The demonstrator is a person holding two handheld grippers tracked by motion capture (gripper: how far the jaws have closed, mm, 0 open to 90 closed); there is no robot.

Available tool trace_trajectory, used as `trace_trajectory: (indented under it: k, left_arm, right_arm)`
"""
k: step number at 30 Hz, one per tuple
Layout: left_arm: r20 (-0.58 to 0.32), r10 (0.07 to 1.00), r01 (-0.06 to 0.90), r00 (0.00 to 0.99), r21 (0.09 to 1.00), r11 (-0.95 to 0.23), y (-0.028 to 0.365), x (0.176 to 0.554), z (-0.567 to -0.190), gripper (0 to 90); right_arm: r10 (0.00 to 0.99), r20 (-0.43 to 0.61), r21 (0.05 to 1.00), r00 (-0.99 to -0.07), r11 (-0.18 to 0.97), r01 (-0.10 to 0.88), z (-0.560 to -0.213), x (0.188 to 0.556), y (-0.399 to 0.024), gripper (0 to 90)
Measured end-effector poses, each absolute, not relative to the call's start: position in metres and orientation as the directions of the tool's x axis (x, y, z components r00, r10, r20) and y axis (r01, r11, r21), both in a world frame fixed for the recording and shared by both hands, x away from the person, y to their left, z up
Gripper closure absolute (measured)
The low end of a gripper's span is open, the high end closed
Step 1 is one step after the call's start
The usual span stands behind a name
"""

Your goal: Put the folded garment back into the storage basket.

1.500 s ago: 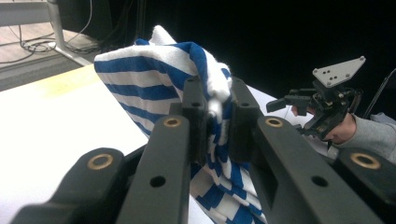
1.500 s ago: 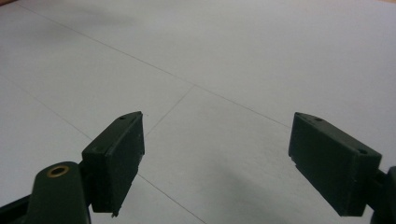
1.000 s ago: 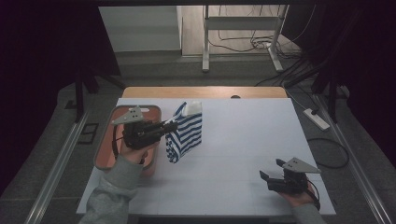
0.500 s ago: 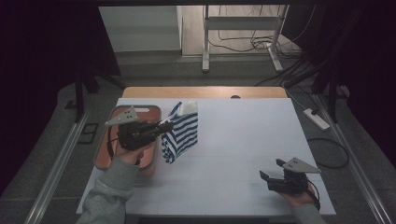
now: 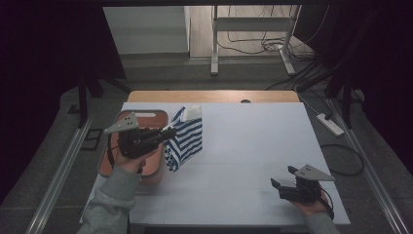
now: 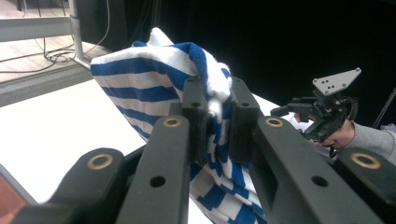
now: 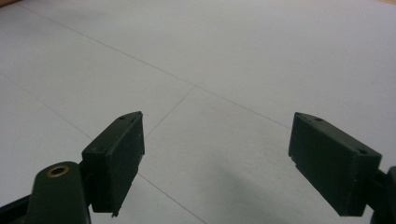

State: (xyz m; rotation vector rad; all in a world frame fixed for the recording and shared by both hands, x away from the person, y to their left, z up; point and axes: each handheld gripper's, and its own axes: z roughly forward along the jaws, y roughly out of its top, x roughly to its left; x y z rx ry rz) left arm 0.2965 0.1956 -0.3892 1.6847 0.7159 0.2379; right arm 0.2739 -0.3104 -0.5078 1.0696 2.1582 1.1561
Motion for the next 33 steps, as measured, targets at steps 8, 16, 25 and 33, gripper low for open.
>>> trace_trajectory:
  k: [8, 16, 25, 33]
  left_arm:
    - [-0.224, 0.586, 0.318, 0.779, 0.946, -0.06, 0.208, 0.292, -0.385, 80.6]
    - [-0.232, 0.593, 0.314, 0.771, 0.949, -0.038, 0.22, 0.288, -0.382, 80.6]
    - [-0.239, 0.611, 0.321, 0.755, 0.947, -0.025, 0.232, 0.287, -0.383, 80.5]
    - [-0.239, 0.622, 0.324, 0.746, 0.946, -0.025, 0.239, 0.287, -0.384, 80.5]
  right_arm:
    - [0.808, -0.039, 0.841, -0.589, 0.344, 0.417, -0.508, 0.274, -0.31, 18.9]
    - [0.807, -0.041, 0.841, -0.589, 0.346, 0.416, -0.508, 0.274, -0.31, 19.0]
    - [0.807, -0.041, 0.84, -0.589, 0.347, 0.417, -0.508, 0.274, -0.31, 19.0]
    - [0.807, -0.043, 0.838, -0.589, 0.351, 0.419, -0.509, 0.274, -0.309, 19.0]
